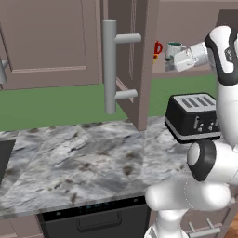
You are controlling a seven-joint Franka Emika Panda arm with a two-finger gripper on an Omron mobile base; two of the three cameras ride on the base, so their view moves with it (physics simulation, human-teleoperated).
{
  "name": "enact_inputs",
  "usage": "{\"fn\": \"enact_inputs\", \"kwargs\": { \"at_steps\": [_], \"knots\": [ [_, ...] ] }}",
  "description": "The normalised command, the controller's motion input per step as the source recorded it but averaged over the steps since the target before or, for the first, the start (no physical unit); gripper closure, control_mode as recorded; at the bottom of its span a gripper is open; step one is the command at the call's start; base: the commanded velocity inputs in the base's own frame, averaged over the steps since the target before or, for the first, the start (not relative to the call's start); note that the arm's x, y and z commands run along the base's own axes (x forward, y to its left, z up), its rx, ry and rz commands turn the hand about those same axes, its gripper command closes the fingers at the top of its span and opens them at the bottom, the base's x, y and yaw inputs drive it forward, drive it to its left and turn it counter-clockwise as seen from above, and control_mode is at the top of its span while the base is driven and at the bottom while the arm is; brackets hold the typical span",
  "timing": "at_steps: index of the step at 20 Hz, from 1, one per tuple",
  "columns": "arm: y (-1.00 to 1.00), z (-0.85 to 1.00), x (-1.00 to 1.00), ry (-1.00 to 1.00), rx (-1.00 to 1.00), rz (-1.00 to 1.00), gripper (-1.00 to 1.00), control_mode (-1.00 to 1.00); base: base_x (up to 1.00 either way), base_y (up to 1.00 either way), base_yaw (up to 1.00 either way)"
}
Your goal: Pick the mug on the counter and place it in the cabinet with the handle facing the right, like the mugs already inside.
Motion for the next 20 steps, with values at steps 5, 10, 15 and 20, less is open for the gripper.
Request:
{"fn": "enact_inputs", "kwargs": {
  "at_steps": [5,10,15,20],
  "knots": [
    [0.02,-0.12,-0.69,-0.05,-0.01,0.00,-1.00,-1.00,0.00,0.00,0.00],
    [0.14,-0.31,-0.80,-0.04,-0.08,0.00,-1.00,-1.00,0.00,0.00,0.00],
    [0.18,-0.48,-0.81,-0.03,-0.15,0.00,-1.00,-1.00,0.00,0.00,0.00],
    [0.19,-0.38,-0.67,-0.02,-0.19,0.00,-1.00,-1.00,0.00,0.00,0.00]
  ]
}}
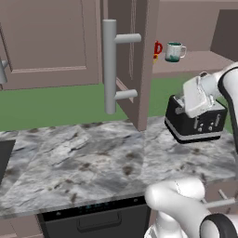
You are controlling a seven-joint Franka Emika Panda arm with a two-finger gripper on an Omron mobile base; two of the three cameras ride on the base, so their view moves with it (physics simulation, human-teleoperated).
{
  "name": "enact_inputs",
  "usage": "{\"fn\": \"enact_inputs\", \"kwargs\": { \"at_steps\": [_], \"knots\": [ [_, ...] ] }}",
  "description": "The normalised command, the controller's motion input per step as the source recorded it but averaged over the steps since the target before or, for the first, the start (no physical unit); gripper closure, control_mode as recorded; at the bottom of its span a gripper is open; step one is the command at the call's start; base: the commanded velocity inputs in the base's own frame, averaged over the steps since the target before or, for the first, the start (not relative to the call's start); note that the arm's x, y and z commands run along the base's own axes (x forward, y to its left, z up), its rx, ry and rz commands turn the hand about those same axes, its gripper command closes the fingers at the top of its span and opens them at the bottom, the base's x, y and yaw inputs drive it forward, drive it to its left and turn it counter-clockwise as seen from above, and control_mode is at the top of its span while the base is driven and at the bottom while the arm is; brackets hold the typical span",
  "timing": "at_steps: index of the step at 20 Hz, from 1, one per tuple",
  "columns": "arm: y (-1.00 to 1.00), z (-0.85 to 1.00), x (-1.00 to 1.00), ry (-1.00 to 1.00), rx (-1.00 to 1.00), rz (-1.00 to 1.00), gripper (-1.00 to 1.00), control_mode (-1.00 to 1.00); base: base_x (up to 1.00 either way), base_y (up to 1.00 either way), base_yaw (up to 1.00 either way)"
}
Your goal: Pick the mug on the counter and place it in the cabinet with the handle facing the right, like the mugs already inside.
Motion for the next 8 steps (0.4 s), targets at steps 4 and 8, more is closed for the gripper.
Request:
{"fn": "enact_inputs", "kwargs": {
  "at_steps": [4,8],
  "knots": [
    [0.12,-0.45,-0.45,0.00,-0.20,0.00,-1.00,-1.00,0.00,0.00,0.00],
    [0.06,-0.59,-0.34,0.00,-0.20,0.00,-1.00,-1.00,0.00,0.00,0.00]
  ]
}}
